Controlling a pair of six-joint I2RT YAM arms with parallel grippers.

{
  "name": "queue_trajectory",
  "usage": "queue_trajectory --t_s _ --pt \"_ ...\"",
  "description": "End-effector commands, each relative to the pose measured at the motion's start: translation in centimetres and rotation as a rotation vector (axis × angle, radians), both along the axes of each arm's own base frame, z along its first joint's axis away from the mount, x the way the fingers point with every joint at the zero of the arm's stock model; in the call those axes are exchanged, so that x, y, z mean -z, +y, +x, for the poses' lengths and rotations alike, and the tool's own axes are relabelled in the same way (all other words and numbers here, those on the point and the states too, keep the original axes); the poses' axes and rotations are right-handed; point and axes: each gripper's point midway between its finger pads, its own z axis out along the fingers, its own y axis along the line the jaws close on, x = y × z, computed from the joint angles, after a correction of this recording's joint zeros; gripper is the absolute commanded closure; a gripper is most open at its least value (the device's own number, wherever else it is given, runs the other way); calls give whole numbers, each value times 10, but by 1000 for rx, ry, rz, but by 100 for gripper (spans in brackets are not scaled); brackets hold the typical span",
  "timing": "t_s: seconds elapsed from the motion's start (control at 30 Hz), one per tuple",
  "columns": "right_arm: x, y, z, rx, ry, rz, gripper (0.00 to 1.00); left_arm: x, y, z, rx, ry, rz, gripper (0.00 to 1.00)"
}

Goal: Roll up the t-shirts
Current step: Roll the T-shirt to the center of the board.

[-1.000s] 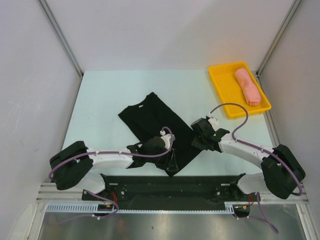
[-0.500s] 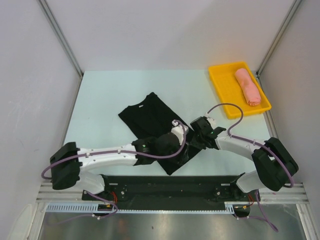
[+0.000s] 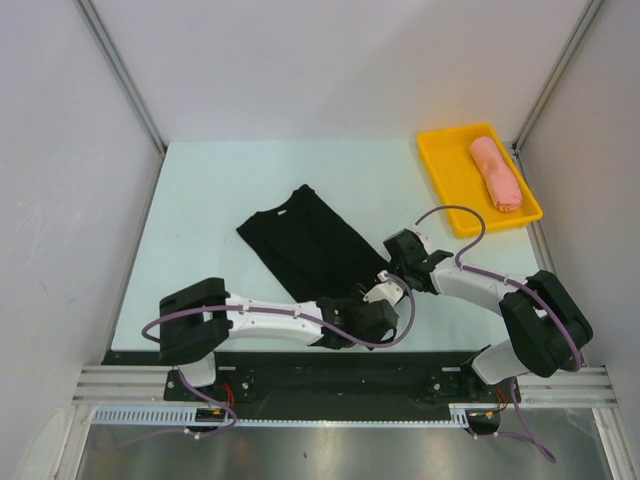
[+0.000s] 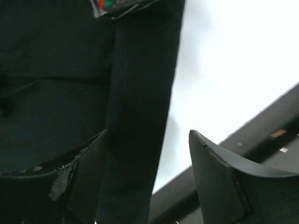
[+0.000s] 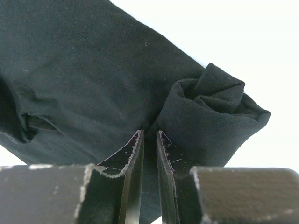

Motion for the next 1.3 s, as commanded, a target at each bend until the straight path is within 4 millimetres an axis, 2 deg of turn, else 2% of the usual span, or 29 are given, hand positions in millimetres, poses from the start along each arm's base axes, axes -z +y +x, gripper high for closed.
queue_trajectory --t_s 0.0,0.2,0.37,0.43,0.47,0.5,0.57,0.67,0.73,0.77,0.8,0.87,0.93,0.97,1.03,1.07,1.1,1.13,1.27 --pt "0 0 2 -9 11 -2 78 -2 -2 10 -15 -101 44 29" --pt "0 0 4 -6 16 14 78 11 -1 7 -1 -166 112 37" --pt "-12 -3 9 0 -20 25 75 22 3 10 -12 -183 148 48" --pt "-27 -5 12 4 -62 40 67 21 3 10 -15 -183 129 58" --pt "-33 -7 14 9 -85 39 55 21 0 6 0 -162 108 60" --pt "-39 -10 15 10 -105 39 49 14 -4 5 9 -149 65 63" --pt "-60 -19 20 38 -163 55 36 13 -6 6 15 -114 6 70" --pt "-83 -35 22 76 -218 71 29 10 -16 -5 72 -9 -100 81" --pt "-88 -45 18 92 -223 59 28 5 -24 -12 100 54 -178 87" --pt "-96 -48 16 101 -243 64 28 5 -24 -10 94 84 -209 93" --pt "-94 -53 11 105 -232 51 29 4 -29 -17 118 132 -262 100" --pt "-90 -59 2 111 -226 40 30 -3 -31 -18 88 200 -348 100" --pt "-91 -66 -9 124 -232 46 32 -9 -34 -27 97 284 -437 100" --pt "-87 -68 -15 125 -226 49 34 -9 -33 -23 78 301 -458 100" --pt "-79 -74 -30 138 -220 59 37 -11 -35 -36 97 403 -522 100" --pt "-76 -75 -35 143 -220 65 39 -13 -33 -34 84 425 -546 100" --pt "-66 -76 -44 132 -203 60 39 -11 -31 -36 88 452 -575 100" --pt "-68 -75 -46 143 -215 81 39 -13 -31 -41 83 505 -602 100" --pt "-58 -63 -56 127 -206 100 41 -12 -22 -40 43 626 -689 100"
